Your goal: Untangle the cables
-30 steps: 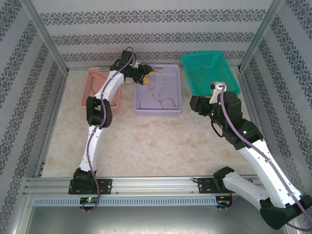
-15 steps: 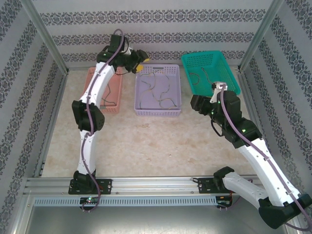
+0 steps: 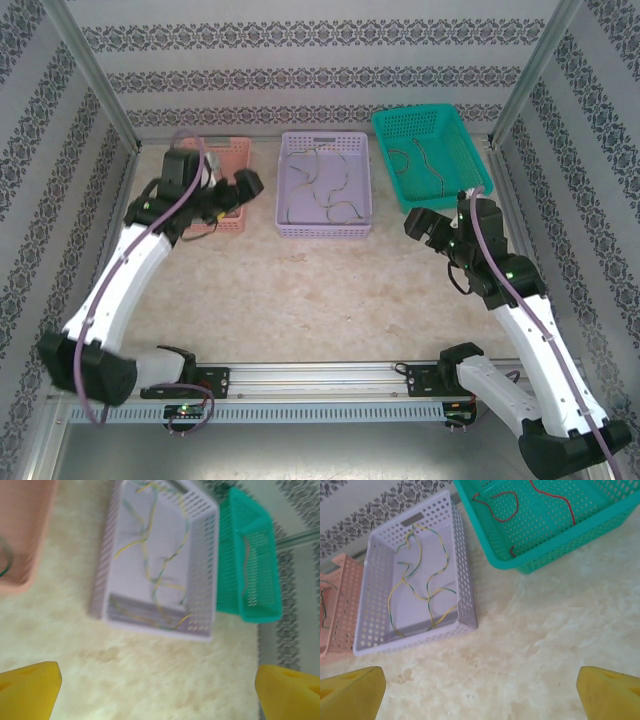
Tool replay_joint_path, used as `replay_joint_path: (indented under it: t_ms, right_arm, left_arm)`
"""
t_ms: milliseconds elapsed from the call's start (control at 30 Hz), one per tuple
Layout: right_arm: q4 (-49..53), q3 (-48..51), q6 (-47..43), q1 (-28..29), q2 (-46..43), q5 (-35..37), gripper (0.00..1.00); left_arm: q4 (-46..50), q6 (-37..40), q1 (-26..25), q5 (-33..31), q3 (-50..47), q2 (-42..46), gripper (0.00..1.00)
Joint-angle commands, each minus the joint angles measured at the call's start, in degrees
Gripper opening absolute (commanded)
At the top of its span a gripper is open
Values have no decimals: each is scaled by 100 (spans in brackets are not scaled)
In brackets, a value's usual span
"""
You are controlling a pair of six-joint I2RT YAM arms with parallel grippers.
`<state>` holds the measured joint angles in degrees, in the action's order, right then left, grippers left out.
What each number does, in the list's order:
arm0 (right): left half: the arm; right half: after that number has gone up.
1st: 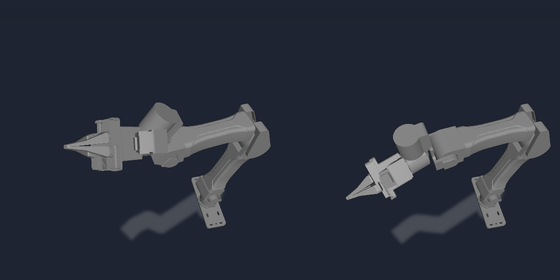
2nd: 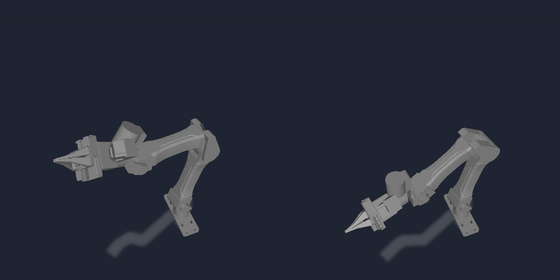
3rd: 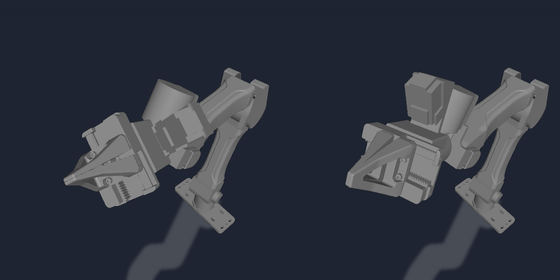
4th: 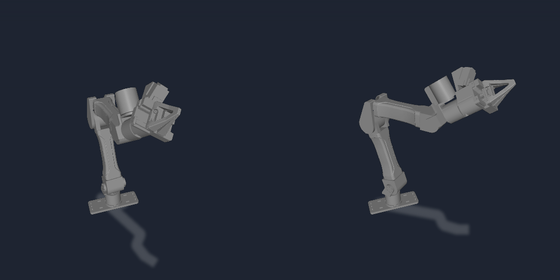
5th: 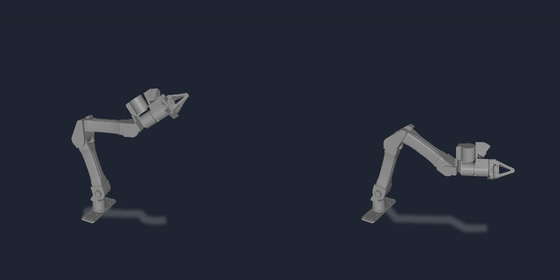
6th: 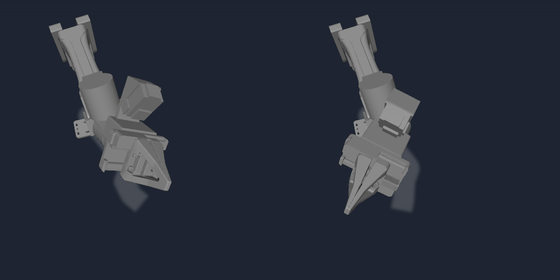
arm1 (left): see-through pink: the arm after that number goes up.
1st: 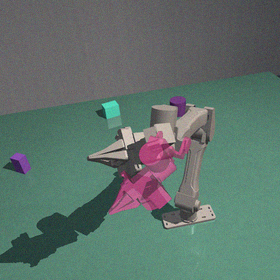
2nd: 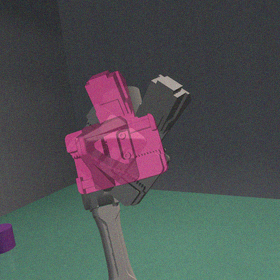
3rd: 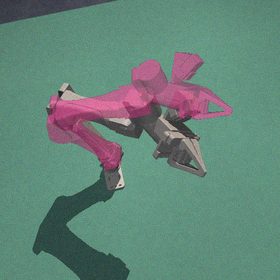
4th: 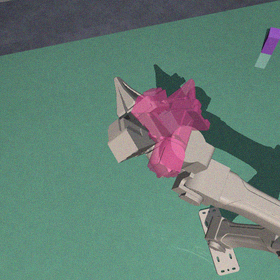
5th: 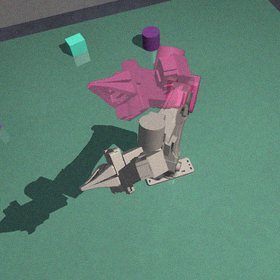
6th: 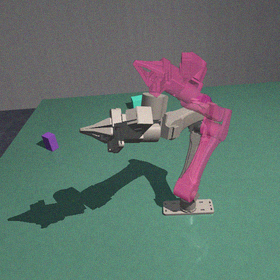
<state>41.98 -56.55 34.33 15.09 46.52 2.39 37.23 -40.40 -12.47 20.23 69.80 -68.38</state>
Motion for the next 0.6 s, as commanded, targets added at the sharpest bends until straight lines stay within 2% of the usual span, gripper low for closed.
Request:
replay_joint_path:
  t_ms: [0, 67, 133, 233, 267, 300, 333, 367, 400, 433, 500, 567]
  right_arm:
    - [197, 318, -325, -24, -294, -208, 98]
    - [121, 522, -457, -25, -516, -241, 98]
    - [68, 657, -506, -21, -715, -33, 98]
    - [99, 748, -369, 4, -714, 1000, 98]
    - [-17, 831, -397, 7, -646, 1333, 98]
    - [-451, 1022, -825, 8, -619, 1403, 98]
    - [-905, 1262, -1209, 12, -630, 1447, 98]
    - [-1383, 1566, -1557, 28, -654, 1642, 98]
    - [-1861, 1900, -1877, 20, -666, 1929, 98]
    - [-2313, 2197, -2103, -17, -647, 2142, 98]
    - [-3294, 2793, -2545, -222, -453, 2186, 98]
    - [-4074, 3210, -2638, -483, -80, 1994, 98]
  left_arm:
    - [273, 565, -63, -472, -861, 808, 100]
    - [639, 693, -63, -812, -1222, 1319, 100]
    - [1122, 690, -63, -1454, -1359, 1661, 100]
    - [1919, 290, -63, -3269, -1323, 1799, 100]
    - [1984, 266, -63, -3924, -1374, 1850, 100]
    - [1805, 469, -55, -4285, -1497, 1934, 100]
    - [1435, 808, -54, -4437, -1666, 2005, 100]
    - [608, 1670, -54, -4308, -1995, 2140, 100]
    - [-64, 2127, -54, -4432, -2371, 2245, 100]
    - [-472, 2199, -33, -4712, -2589, 2269, 100]
    - [-1779, 3075, 122, -4453, -3184, 2104, 100]
    - [-2861, 3528, 238, -4296, -3638, 1665, 100]
